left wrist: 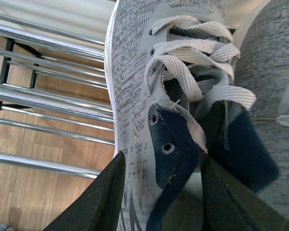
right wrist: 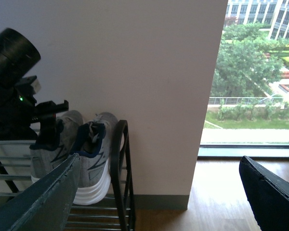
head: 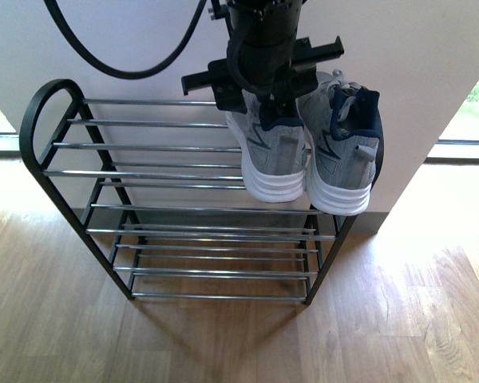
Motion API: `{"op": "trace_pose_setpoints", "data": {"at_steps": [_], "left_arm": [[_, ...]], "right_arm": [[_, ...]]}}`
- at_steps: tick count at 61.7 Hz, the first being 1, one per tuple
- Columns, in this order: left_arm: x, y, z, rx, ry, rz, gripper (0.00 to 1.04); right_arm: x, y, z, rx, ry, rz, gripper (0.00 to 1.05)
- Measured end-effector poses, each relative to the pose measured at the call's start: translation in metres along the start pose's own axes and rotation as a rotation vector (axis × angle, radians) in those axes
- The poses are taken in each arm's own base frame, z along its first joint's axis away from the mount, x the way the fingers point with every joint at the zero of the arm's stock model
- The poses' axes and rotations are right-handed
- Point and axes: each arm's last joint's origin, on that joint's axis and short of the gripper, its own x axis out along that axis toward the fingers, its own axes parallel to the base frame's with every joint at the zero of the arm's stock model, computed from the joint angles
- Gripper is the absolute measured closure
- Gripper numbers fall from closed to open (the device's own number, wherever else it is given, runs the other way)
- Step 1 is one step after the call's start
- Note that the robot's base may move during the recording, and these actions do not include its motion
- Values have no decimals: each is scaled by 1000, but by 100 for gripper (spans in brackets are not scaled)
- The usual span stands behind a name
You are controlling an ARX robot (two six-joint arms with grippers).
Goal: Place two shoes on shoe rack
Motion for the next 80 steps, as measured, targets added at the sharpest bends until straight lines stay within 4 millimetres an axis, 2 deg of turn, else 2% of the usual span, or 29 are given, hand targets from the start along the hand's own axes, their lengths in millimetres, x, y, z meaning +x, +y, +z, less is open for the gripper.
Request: {"op": "trace_pose_setpoints", "data": {"at_steps": [12, 16, 19, 20, 23, 30, 32, 42, 55, 70, 80], "left_arm": [[-71, 11, 24, -41, -137, -59, 19], [-86, 11, 32, -52, -171, -75, 8], [-89, 15, 35, -12, -356, -74, 14], [-89, 20, 35, 19, -455, -43, 18], [-88, 33, 29, 58, -593, -27, 25], [-96, 81, 5, 173, -850, -50, 43], [-106, 102, -4, 193, -921, -50, 50], [-139, 161, -28, 206, -1042, -15, 73], [-154, 208, -71, 260, -991, -11, 104], [-183, 253, -110, 262, -995, 1, 104], [-185, 270, -132, 264, -982, 5, 104]], "right_arm": [[0, 0, 0, 0, 0, 0, 9], [0, 0, 0, 0, 0, 0, 9], [0, 0, 0, 0, 0, 0, 9], [0, 0, 0, 0, 0, 0, 9], [0, 0, 0, 0, 0, 0, 9], [0, 0, 0, 0, 0, -3, 9], [0, 0, 0, 0, 0, -2, 9], [0, 0, 0, 0, 0, 0, 9], [0, 0, 0, 0, 0, 0, 9], [0, 0, 0, 0, 0, 0, 9], [0, 0, 0, 0, 0, 0, 9]]}}
